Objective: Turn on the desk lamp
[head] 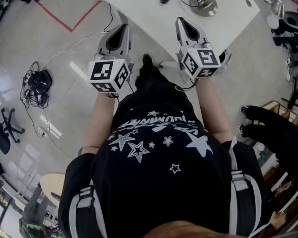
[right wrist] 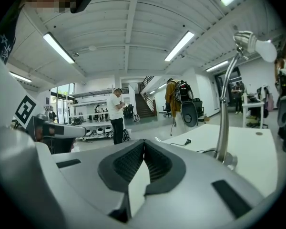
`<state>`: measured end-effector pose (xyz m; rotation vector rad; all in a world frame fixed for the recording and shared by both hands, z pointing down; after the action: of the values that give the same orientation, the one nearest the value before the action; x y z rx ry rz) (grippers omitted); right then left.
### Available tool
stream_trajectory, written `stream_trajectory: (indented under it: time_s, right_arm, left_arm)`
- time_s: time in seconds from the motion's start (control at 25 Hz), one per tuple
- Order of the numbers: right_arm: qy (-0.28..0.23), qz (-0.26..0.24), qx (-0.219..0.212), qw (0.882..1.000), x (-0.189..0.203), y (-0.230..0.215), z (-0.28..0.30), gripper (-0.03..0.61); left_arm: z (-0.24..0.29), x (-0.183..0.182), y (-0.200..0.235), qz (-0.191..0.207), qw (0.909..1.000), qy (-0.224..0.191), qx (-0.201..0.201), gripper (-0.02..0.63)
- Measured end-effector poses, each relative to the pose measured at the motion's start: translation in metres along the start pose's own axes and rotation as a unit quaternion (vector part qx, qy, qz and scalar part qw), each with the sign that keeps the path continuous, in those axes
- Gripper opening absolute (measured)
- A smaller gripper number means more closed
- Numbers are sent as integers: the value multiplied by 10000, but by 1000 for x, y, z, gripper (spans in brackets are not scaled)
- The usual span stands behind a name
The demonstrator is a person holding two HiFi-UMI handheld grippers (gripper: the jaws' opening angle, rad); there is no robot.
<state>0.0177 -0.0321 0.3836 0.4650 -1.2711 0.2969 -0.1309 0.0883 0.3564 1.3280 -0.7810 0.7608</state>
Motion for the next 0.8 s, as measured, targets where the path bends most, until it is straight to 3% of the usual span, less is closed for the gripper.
stream_trajectory:
  time_s: [0.48, 0.8]
  right_arm:
    - [70, 553, 285, 9980, 29, -78, 46, 5]
    - [121, 837, 244, 9961, 46, -97, 63, 5]
  left_arm:
    - [123, 1, -19, 271, 9964, 591, 539, 17]
    - [177, 18, -20, 283, 9919, 1143, 481, 17]
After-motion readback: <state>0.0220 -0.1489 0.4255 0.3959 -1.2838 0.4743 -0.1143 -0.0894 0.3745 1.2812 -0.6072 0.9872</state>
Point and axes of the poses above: the fingertips, and each gripper's own axes: z forward along the fingers, y to its left, x out of its underside, the point moved 2 cm from there along -z, backward along the fingers, and after that the axes turned 15 degrees about -z, right-handed, at the moved point
